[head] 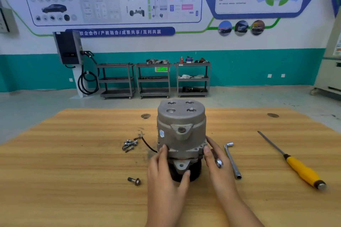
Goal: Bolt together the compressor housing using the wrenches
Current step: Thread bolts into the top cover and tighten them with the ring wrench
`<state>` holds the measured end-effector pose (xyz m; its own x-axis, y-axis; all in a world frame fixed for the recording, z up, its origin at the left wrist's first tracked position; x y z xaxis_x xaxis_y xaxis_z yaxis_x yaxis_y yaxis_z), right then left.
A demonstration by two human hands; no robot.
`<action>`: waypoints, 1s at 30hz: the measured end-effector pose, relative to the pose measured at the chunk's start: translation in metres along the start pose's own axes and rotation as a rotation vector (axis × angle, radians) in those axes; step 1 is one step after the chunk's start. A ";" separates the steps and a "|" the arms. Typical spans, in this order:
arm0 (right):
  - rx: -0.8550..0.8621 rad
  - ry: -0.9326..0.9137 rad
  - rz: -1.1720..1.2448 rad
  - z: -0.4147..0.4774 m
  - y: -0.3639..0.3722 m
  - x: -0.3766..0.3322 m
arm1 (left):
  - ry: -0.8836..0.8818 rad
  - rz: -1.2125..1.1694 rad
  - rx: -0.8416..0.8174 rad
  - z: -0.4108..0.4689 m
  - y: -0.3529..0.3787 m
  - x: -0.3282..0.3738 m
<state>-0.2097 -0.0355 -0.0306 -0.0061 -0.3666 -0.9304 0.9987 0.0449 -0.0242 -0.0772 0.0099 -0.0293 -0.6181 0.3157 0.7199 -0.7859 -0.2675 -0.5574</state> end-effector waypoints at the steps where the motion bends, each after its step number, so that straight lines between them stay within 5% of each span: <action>1: -0.007 0.002 -0.002 -0.002 0.001 0.000 | 0.008 0.024 0.008 -0.002 0.002 0.002; 16: -0.051 0.062 -0.034 -0.001 -0.002 0.006 | 0.066 0.014 -0.090 -0.014 -0.021 -0.007; 19: -0.061 0.073 -0.065 -0.001 -0.002 0.008 | -0.042 0.072 -0.052 -0.006 -0.037 -0.027; 23: -0.073 0.088 -0.082 0.000 -0.003 0.008 | -0.301 0.539 -0.237 0.005 -0.054 -0.059; 30: -0.073 0.116 -0.062 -0.001 -0.002 0.007 | -0.267 0.446 -0.214 0.013 -0.058 -0.078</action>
<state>-0.2119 -0.0372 -0.0371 -0.0776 -0.2611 -0.9622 0.9899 0.0947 -0.1055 0.0163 -0.0115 -0.0474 -0.8875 -0.0343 0.4595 -0.4526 -0.1231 -0.8832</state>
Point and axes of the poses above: each hand's wrist, its own z-axis towards the middle knuckle, its own y-axis out of the palm, x = y × z, the point moved 1 cm from there along z, towards the middle knuckle, and after that the axes turned 14 degrees about -x, right-handed, at the moved point
